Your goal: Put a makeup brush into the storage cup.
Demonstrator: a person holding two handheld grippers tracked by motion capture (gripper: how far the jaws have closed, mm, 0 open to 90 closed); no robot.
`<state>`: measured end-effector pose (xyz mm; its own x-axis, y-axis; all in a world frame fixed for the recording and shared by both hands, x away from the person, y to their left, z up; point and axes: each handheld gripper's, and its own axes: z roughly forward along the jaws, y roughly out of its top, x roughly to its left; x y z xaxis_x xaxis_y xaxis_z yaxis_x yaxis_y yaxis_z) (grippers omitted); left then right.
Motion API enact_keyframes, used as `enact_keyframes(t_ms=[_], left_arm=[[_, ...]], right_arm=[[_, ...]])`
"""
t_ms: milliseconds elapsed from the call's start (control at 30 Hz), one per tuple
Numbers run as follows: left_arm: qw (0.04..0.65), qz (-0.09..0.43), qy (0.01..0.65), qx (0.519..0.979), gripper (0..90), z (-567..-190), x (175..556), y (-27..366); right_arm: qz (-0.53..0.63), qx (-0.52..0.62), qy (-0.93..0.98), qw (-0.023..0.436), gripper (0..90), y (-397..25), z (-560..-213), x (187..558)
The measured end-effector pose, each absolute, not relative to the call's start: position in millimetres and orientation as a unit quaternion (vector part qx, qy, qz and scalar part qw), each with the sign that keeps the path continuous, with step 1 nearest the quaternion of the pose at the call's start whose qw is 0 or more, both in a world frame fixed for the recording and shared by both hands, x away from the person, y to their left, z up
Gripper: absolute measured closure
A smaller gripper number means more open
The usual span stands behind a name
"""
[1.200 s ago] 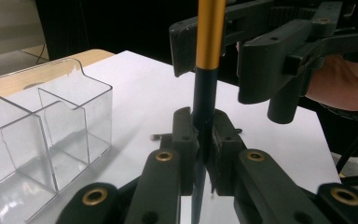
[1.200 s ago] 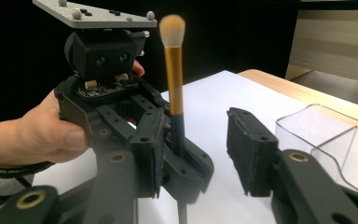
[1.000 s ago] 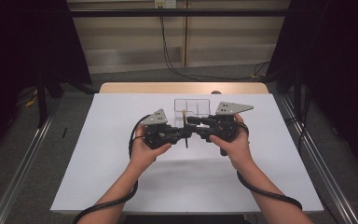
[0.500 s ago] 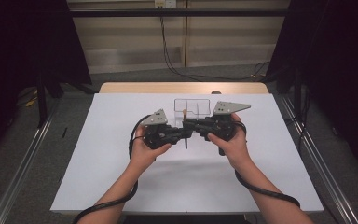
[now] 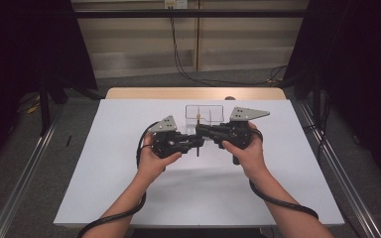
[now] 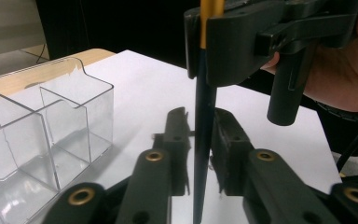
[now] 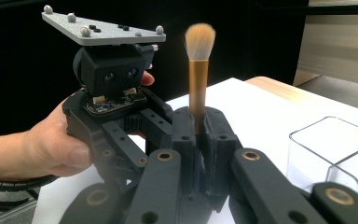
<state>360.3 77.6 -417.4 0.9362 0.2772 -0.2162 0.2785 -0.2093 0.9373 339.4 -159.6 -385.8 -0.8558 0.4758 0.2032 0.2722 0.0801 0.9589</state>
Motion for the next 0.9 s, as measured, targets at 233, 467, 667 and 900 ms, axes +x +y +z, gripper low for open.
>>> enact_keyframes(t_ms=[233,467,667,900], left_arm=[[0.608,-0.008,0.180,0.774,67.7,-416.7,360.3,79.8],[0.608,-0.006,0.183,0.773,60.0,-416.7,361.2,82.3],[0.610,-0.008,0.183,0.771,51.8,-416.1,360.7,82.4],[0.612,-0.004,0.189,0.768,42.8,-415.8,360.7,84.7]], right_arm=[[0.630,0.258,0.728,0.080,84.3,-159.4,-385.7,340.4],[0.630,0.259,0.728,0.083,84.3,-159.8,-384.7,340.9],[0.630,0.260,0.727,0.088,84.3,-161.6,-383.8,342.1],[0.630,0.262,0.726,0.091,84.3,-163.8,-383.0,343.5]])
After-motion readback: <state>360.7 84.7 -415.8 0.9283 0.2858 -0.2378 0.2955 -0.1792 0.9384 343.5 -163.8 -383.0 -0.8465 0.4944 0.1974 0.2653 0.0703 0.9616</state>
